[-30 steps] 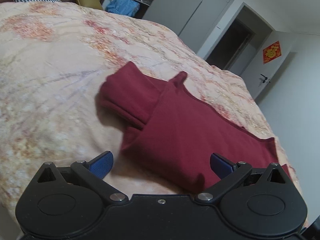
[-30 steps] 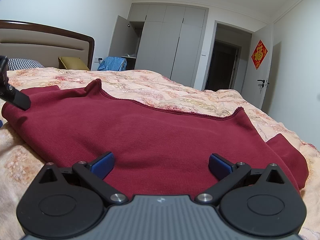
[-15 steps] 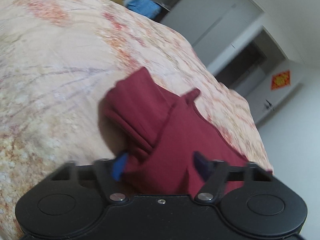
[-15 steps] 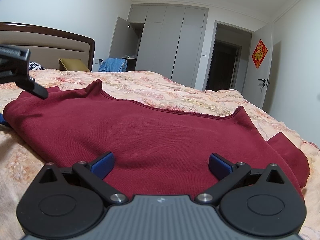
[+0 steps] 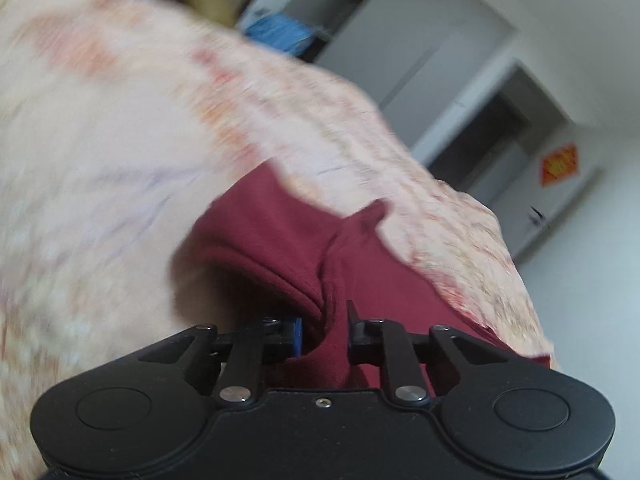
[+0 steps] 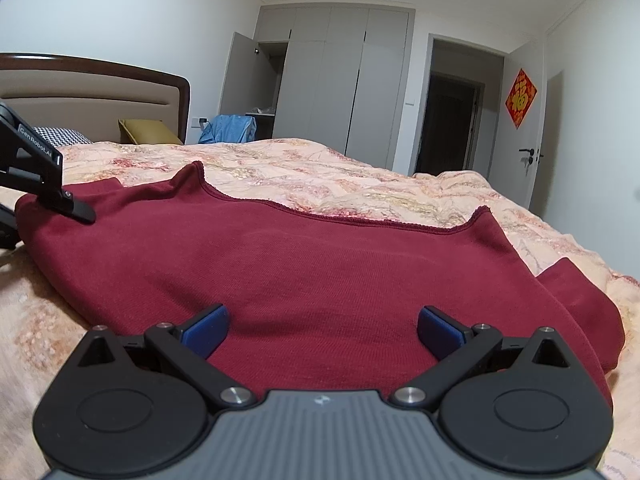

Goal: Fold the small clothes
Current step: 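Grasp one side of the sweater with the left gripper and fold it over the middle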

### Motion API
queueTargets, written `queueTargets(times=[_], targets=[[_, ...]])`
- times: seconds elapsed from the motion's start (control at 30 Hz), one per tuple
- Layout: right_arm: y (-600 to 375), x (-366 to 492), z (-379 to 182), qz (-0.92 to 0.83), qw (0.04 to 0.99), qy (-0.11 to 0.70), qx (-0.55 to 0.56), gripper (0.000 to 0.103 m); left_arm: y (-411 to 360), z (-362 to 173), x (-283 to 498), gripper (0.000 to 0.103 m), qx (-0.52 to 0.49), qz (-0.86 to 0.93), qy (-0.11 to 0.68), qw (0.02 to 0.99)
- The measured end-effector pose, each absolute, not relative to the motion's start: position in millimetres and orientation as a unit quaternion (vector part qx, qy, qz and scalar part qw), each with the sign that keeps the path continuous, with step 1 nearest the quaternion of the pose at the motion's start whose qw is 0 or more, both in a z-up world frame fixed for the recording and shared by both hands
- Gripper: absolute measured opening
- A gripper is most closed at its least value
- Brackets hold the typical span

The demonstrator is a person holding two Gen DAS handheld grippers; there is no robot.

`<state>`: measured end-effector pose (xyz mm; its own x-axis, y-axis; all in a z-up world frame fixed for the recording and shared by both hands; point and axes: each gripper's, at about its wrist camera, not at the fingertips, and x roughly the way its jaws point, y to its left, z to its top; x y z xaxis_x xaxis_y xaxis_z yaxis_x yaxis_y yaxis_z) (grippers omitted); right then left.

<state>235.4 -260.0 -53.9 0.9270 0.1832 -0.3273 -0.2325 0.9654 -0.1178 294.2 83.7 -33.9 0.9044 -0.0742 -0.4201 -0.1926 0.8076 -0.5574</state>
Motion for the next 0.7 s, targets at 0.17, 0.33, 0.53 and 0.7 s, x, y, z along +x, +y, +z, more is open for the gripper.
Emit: queueTargets(times=[0.17, 0.33, 0.53, 0.7], targets=[[-273, 235, -42, 0.122, 0.974, 0.182, -0.064, 0.103, 44, 17, 306, 0.018, -0.192, -0.032, 0.188, 0.963], [-305, 212, -23, 0.143, 0.971, 0.176, -0.074, 0.103, -22, 61, 320, 0.018, -0.089, -0.113, 0.176, 0.974], [-350, 175, -15, 0.118, 0.970, 0.172, -0.123, 0.103, -123, 68, 321, 0.018, 0.022, -0.227, 0.177, 0.958], [-386, 156, -23, 0.070, 0.971, 0.199, -0.115, 0.103, -178, 29, 320, 0.024, 0.054, -0.300, 0.239, 0.922]])
